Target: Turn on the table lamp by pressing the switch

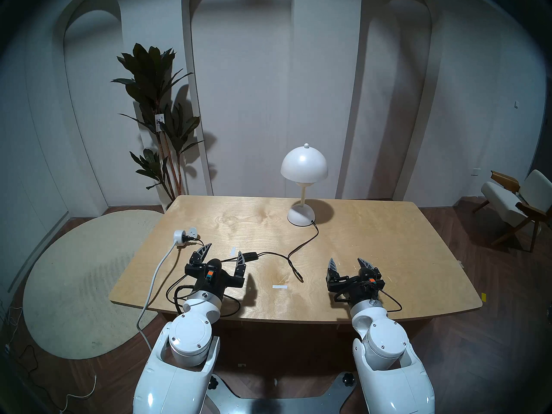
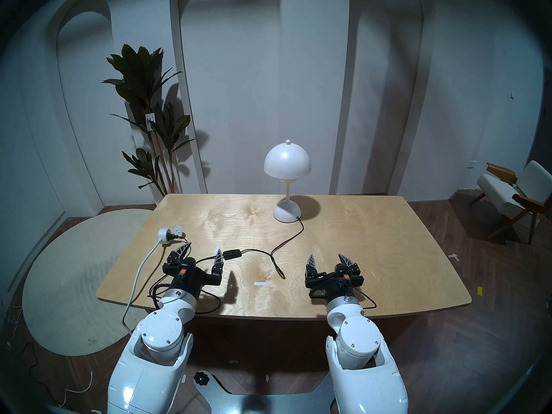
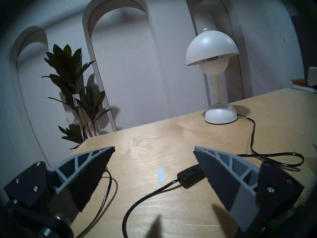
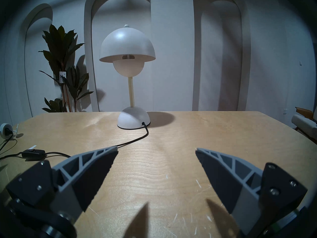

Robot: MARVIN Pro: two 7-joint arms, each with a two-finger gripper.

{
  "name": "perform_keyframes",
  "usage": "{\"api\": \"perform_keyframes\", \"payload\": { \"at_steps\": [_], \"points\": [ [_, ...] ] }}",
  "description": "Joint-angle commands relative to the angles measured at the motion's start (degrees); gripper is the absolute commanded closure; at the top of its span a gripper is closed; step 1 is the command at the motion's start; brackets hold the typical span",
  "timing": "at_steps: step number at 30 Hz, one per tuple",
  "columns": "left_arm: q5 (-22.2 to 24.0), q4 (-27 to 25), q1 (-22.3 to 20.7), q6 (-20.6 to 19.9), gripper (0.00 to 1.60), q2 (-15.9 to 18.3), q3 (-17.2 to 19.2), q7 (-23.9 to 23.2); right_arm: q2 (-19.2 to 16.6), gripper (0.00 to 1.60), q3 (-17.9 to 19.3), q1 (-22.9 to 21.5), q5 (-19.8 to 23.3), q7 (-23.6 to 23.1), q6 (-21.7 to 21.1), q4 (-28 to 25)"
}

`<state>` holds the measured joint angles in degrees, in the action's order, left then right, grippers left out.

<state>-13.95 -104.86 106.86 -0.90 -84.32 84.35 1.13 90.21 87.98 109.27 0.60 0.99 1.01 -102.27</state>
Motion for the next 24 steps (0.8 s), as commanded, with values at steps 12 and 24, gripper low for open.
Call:
{"api": "perform_keyframes", "payload": {
  "at_steps": [12,24],
  "points": [
    [-14.9,-1.5,-12.1,-7.1,0.0,8.1,-3.4,-5.9,0.0,0.0,0.0,-0.2,0.0,0.0,0.3,-1.1],
    [-26.1,2.3,-19.2,-14.1,0.0,10.0,-6.4,-9.7,0.0,0.0,0.0,-0.2,0.0,0.0,0.3,-1.1]
  ]
}}
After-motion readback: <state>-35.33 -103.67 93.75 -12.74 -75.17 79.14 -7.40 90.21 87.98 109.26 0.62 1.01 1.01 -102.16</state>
